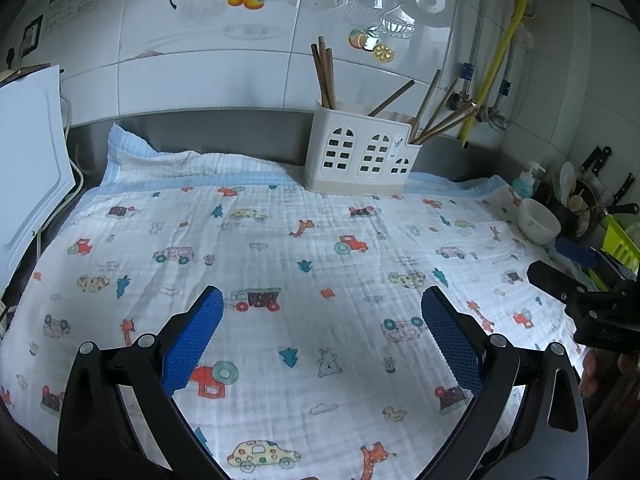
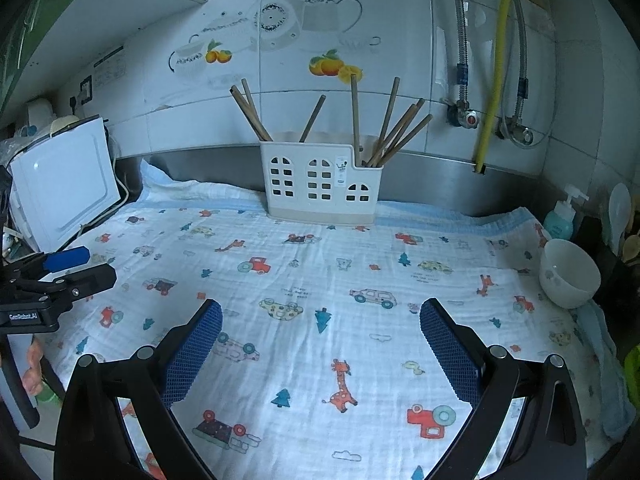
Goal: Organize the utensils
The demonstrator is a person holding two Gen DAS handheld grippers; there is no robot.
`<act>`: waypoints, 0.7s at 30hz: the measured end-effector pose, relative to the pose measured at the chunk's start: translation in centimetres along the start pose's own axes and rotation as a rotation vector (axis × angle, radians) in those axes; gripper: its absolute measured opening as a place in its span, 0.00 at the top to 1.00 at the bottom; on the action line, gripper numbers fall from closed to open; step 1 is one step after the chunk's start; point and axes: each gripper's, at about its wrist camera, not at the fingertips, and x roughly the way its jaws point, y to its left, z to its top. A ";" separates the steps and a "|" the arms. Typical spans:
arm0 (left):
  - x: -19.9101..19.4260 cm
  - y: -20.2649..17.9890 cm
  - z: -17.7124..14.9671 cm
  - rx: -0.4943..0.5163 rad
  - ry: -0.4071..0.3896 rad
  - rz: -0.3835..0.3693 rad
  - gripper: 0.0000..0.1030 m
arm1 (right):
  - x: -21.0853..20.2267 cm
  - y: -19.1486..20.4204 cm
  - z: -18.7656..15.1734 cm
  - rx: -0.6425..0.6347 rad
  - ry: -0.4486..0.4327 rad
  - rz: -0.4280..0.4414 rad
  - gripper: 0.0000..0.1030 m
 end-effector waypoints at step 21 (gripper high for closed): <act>0.6 0.0 -0.5 0.002 0.021 -0.001 0.05 | 0.5 -0.4 -0.3 0.009 0.015 -0.055 0.07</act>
